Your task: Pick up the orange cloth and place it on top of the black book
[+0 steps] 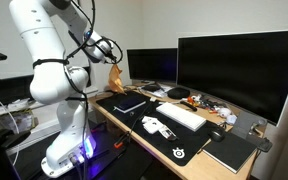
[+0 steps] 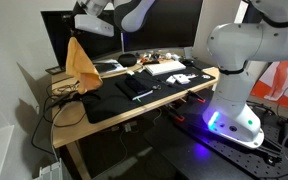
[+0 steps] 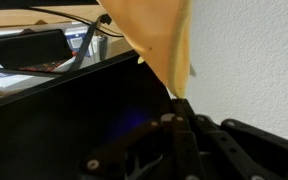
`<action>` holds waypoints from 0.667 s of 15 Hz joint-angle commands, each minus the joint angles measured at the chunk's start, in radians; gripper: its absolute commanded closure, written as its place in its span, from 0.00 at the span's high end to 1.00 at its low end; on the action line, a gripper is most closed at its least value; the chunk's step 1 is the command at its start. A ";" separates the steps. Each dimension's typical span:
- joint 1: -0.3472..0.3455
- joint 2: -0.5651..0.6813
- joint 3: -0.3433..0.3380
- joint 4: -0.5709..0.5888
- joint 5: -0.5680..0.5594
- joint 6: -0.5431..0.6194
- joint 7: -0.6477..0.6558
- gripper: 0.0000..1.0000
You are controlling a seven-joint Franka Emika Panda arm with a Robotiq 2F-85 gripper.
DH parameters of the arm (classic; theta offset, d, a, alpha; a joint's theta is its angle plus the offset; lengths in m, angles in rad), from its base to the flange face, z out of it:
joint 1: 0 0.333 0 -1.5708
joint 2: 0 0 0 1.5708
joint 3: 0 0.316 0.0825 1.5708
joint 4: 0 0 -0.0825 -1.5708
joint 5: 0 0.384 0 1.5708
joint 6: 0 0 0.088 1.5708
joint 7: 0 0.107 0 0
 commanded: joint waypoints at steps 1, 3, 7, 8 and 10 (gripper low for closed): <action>0.000 0.000 0.000 0.000 0.000 0.000 0.000 0.01; 0.000 0.000 0.000 0.000 0.000 0.000 0.000 0.00; -0.021 -0.008 -0.029 0.002 -0.002 0.028 -0.004 0.00; -0.021 -0.016 -0.044 -0.002 -0.004 0.034 -0.007 0.00; -0.014 -0.039 -0.088 -0.010 -0.014 0.046 -0.021 0.00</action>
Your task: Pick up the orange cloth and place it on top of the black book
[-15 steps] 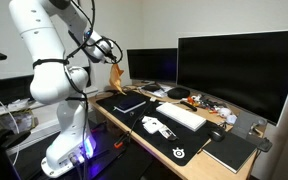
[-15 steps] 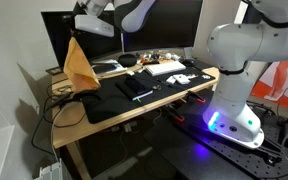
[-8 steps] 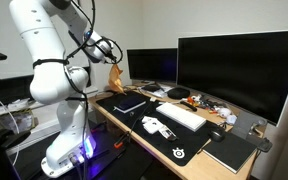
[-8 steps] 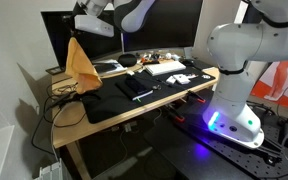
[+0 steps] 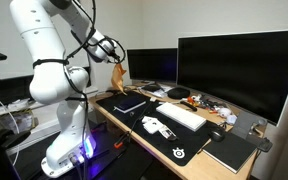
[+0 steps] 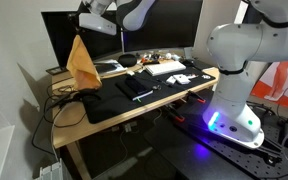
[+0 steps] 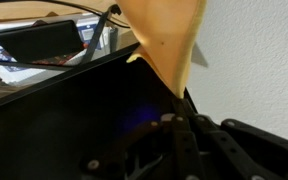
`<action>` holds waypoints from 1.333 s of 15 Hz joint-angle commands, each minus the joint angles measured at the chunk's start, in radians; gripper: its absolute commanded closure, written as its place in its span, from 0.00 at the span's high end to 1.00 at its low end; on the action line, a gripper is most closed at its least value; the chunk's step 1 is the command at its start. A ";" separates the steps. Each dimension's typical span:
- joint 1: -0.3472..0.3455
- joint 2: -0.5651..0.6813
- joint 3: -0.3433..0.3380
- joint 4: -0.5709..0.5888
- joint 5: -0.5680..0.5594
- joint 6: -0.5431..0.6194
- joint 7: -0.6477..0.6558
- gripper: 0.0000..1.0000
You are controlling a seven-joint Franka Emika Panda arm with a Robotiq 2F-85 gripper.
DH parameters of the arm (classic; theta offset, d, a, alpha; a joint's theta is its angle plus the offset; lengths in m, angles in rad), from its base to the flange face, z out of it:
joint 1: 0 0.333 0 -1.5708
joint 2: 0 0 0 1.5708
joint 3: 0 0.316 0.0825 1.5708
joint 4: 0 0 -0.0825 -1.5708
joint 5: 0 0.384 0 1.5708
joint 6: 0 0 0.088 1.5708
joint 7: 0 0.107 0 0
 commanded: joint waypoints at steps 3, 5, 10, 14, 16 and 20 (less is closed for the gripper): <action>0.023 -0.093 -0.115 -0.017 -0.026 0.038 -0.047 0.00; 0.033 -0.143 -0.142 -0.018 -0.036 0.024 -0.080 0.00; 0.041 -0.271 -0.164 -0.025 -0.052 0.012 -0.178 0.00; -0.020 -0.391 -0.087 -0.036 -0.039 0.003 -0.286 0.00; -0.088 -0.438 -0.010 -0.048 -0.046 -0.002 -0.334 0.00; -0.219 -0.524 0.138 -0.081 -0.113 -0.021 -0.362 0.00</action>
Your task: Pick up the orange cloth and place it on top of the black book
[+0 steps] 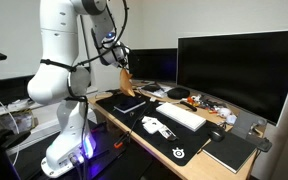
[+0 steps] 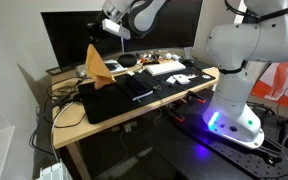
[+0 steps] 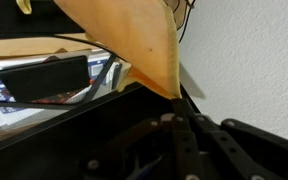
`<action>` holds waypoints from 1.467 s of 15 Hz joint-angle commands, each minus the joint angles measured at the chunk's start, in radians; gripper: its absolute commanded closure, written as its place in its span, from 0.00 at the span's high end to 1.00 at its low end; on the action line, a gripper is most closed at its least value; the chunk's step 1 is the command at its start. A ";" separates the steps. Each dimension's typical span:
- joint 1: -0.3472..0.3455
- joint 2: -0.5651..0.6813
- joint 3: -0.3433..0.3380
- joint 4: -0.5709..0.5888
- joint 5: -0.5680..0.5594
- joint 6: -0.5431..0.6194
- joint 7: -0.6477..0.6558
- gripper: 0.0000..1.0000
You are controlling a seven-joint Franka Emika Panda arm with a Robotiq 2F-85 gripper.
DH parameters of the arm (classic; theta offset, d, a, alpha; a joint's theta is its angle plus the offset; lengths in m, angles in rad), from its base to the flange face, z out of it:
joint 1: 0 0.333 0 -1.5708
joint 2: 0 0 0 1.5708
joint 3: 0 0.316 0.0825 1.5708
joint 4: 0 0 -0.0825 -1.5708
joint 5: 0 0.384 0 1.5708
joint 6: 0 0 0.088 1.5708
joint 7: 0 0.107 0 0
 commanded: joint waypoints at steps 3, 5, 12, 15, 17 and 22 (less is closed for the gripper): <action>-0.279 -0.133 0.309 -0.084 0.086 -0.054 -0.202 0.00; -0.407 -0.174 0.444 -0.125 0.190 -0.091 -0.332 0.00; -0.909 -0.276 0.930 -0.235 0.653 -0.294 -0.835 0.00; -1.076 -0.300 1.059 -0.262 0.790 -0.369 -0.978 0.00; -1.178 -0.320 1.133 -0.278 0.863 -0.421 -1.056 0.00; -1.372 -0.365 1.312 -0.314 1.008 -0.537 -1.211 0.00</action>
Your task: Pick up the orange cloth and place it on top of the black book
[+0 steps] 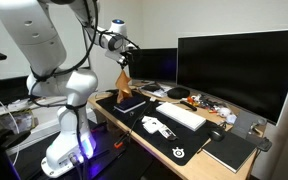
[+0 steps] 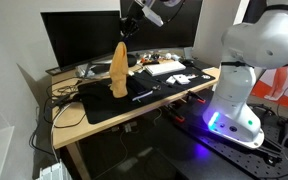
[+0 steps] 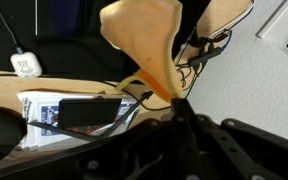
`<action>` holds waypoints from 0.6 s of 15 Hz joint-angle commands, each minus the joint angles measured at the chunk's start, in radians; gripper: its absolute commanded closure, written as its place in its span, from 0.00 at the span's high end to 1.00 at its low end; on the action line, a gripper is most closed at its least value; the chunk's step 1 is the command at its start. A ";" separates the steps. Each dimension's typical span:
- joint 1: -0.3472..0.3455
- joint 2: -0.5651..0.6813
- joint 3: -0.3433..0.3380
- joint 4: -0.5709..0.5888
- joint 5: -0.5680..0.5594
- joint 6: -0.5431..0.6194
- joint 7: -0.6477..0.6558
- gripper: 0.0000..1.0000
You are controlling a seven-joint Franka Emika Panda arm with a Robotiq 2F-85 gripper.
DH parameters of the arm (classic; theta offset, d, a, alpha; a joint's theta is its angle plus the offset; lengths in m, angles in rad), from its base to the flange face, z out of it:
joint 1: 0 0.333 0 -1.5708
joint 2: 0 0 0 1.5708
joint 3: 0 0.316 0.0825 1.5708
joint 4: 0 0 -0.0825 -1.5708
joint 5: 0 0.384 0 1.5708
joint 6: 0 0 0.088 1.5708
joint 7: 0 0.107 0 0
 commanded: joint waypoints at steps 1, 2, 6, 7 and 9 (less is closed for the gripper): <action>-0.130 -0.073 0.126 -0.049 0.085 -0.081 -0.102 0.00; -0.154 -0.079 0.151 -0.055 0.108 -0.095 -0.120 0.00; -0.263 -0.095 0.224 -0.063 0.160 -0.150 -0.154 0.00; -0.288 -0.095 0.230 -0.061 0.166 -0.163 -0.159 0.00; -0.334 -0.099 0.238 -0.068 0.176 -0.176 -0.160 0.00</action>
